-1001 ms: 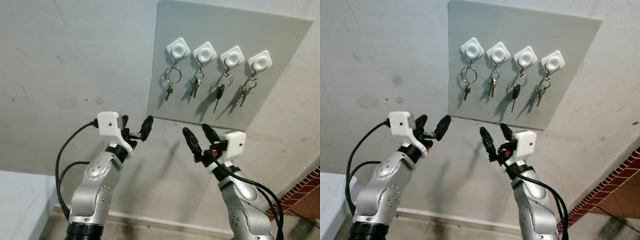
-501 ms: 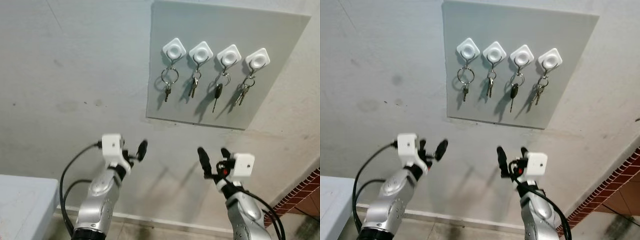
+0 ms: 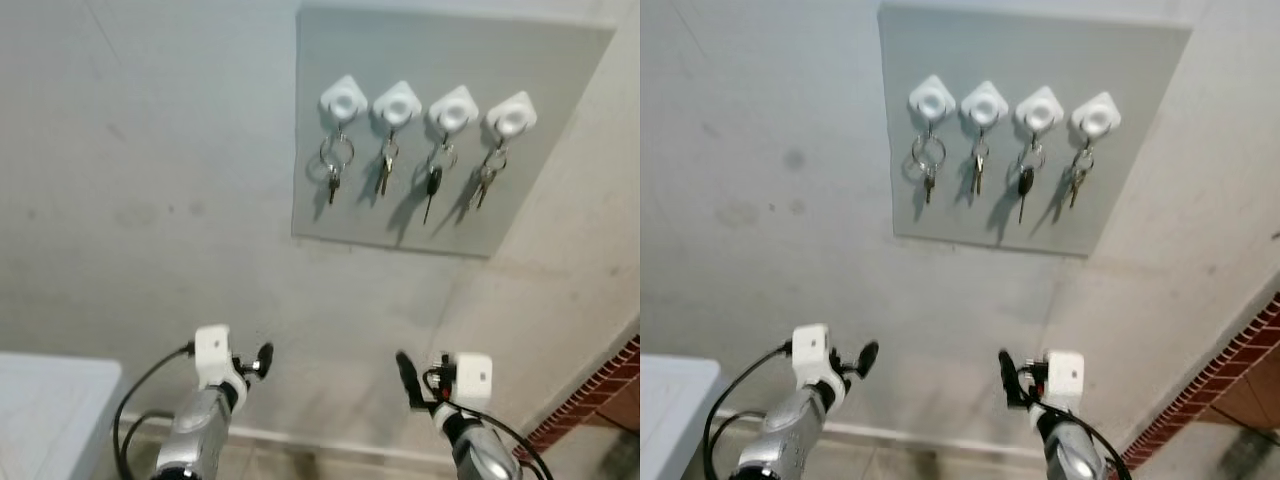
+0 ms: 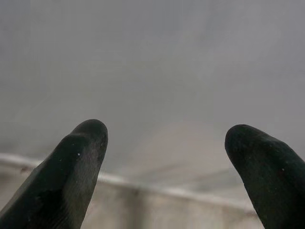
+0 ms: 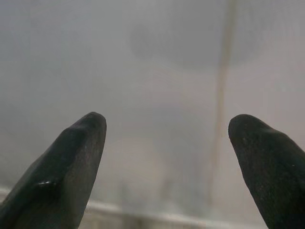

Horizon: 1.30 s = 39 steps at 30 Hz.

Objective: Hang keys on a hook

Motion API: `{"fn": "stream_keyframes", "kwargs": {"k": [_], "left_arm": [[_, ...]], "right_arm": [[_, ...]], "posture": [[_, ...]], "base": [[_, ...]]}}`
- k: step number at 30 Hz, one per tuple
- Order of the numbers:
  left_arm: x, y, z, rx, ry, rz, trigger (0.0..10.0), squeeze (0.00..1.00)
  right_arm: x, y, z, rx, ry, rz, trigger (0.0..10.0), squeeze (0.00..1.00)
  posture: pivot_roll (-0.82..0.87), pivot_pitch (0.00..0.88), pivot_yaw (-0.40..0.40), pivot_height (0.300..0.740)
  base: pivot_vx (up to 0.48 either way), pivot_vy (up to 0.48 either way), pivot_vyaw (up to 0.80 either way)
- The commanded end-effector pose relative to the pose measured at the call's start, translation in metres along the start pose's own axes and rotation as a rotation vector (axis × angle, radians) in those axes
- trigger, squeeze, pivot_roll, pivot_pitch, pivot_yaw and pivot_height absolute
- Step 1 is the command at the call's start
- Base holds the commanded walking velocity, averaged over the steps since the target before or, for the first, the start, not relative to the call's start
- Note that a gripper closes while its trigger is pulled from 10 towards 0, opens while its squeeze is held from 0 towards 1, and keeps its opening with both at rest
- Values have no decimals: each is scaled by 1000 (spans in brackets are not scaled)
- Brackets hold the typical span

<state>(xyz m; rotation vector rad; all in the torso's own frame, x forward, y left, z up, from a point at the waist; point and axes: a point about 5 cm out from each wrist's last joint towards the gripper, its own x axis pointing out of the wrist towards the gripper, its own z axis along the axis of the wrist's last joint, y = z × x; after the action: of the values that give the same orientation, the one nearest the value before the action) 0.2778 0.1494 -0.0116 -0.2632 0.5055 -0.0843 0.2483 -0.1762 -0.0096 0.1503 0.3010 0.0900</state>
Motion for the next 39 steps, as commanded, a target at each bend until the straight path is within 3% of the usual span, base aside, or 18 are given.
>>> {"fn": "stream_keyframes", "kwargs": {"k": [1,5,7,11,20,25,30,34,39], "left_arm": [[1,-1,-3,74,17,-15,10000,0],[-5,4,-25,84,103,-11,10000,0],[-9,4,-35,193,142,-37,10000,0],[-17,12,-52,148,197,-1,10000,0],[-37,19,-89,173,338,33,10000,0],[-45,23,-98,180,368,39,10000,0],[-45,25,-99,172,368,55,10000,0],[-44,26,-97,172,360,60,10000,0],[-43,26,-95,171,357,59,10000,0]], "right_arm": [[2,-1,0,-11,2,-4,10000,0],[-4,-9,-16,-44,81,-22,10000,0],[-8,-13,-23,-66,119,-37,10000,0],[-15,-19,-38,-101,214,-67,10000,0],[-30,-16,-66,-111,378,-94,10000,0],[-41,-14,-80,-151,464,-86,10000,0],[-48,-16,-88,-153,511,-102,10000,0],[-64,-23,-101,-130,595,-161,10000,0],[-71,-21,-108,-128,628,-156,10000,0]], "posture": [[0,0,18,740],[-9,0,17,740],[-13,0,17,740],[-22,0,17,740],[-35,0,24,740],[-31,0,19,740],[-18,0,17,740],[-13,0,19,740],[-10,0,18,740]], "base": [[0,0,0],[0,0,0],[0,0,0],[0,0,0],[0,0,0],[0,0,0],[0,0,0],[0,0,0],[0,0,0]]}}
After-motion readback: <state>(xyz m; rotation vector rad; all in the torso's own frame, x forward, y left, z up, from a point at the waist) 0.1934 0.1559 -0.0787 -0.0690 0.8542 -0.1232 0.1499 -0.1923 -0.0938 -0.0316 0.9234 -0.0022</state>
